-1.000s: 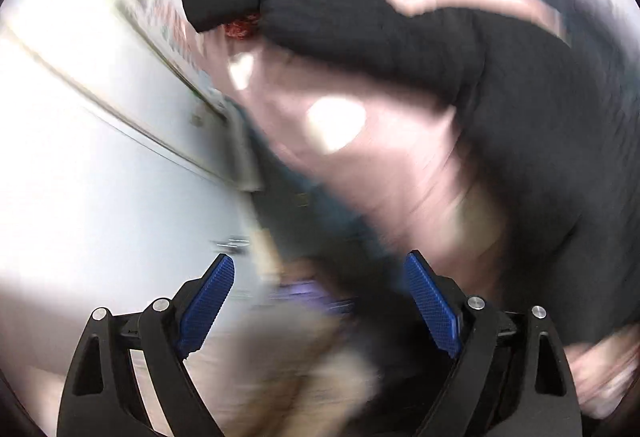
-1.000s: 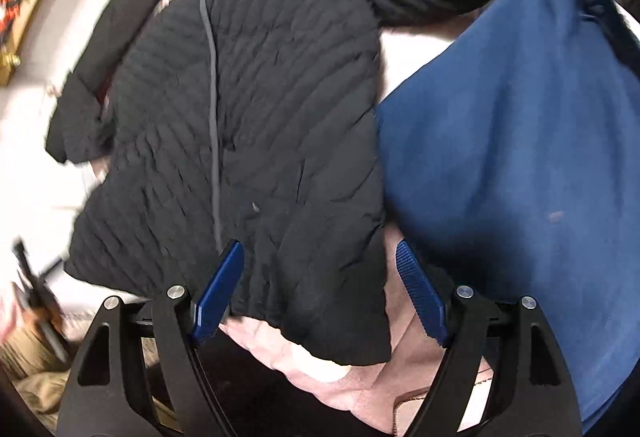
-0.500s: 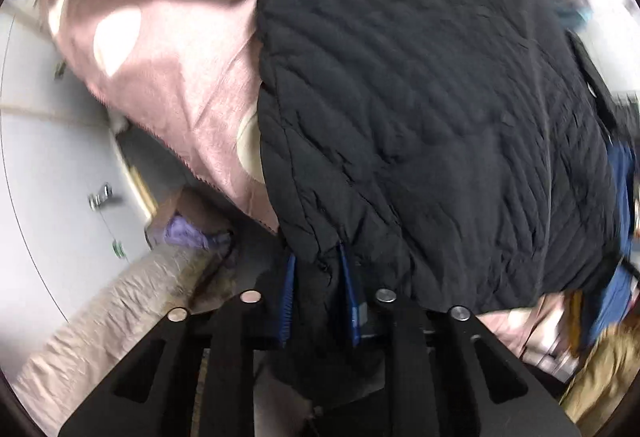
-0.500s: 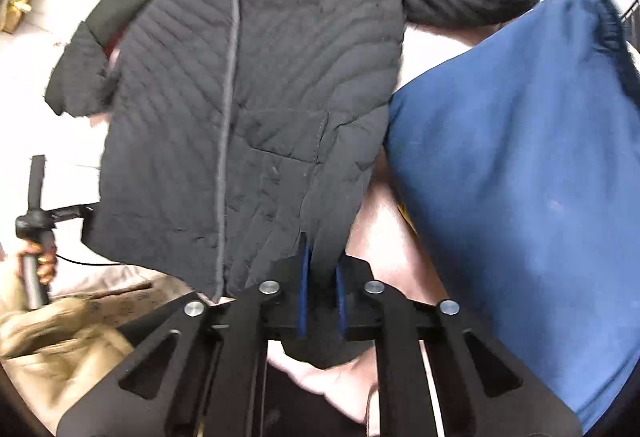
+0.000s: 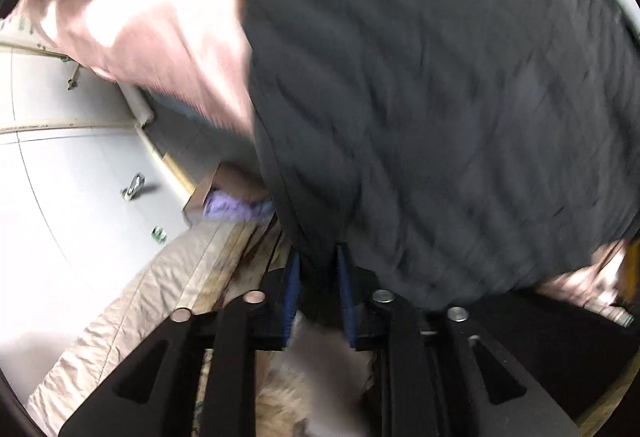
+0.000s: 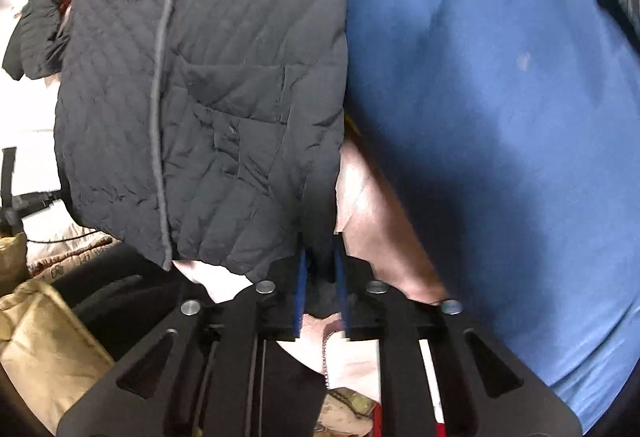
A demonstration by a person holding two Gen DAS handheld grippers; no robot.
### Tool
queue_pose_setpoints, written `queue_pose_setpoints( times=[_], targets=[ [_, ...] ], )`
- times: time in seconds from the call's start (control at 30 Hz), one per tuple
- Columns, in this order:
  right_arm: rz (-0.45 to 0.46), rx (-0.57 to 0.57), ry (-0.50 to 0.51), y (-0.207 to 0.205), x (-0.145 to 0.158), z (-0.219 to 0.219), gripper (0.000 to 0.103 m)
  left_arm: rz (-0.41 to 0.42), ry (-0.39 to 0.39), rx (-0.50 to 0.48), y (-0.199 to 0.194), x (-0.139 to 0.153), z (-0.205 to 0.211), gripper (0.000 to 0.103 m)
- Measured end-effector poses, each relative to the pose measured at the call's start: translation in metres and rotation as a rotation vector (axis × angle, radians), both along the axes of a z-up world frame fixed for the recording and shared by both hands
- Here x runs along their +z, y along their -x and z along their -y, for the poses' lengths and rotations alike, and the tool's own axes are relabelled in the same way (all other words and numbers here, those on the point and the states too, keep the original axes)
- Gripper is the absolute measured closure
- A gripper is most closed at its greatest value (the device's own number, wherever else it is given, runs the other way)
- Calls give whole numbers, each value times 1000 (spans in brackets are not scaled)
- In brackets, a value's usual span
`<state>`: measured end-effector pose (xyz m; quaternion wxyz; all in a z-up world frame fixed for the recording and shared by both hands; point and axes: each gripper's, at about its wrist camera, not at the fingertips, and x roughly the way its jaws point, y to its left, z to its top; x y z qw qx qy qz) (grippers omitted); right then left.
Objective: Fold large clothes
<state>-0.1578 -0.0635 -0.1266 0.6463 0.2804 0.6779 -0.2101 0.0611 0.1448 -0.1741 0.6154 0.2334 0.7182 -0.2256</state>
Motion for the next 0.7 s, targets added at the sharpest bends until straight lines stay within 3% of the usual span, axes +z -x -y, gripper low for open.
queue_pose_setpoints(
  times=[0.07, 0.1, 0.33, 0.47, 0.57, 0.7],
  targets=[
    [8, 69, 131, -13, 24, 2, 27, 99, 56, 35, -21, 32, 3, 38],
    [27, 85, 164, -19, 35, 5, 27, 151, 69, 44, -32, 46, 6, 32],
    [218, 13, 267, -41, 102, 53, 27, 341, 195, 62, -91, 129, 44, 29],
    [253, -71, 343, -46, 125, 100, 27, 412, 254, 33, -102, 150, 86, 25],
    [252, -65, 407, -64, 126, 126, 27, 446, 303, 15, -106, 163, 111, 20],
    [205, -50, 424, -94, 98, 154, 27, 476, 340, 25, -103, 156, 145, 17]
  ],
)
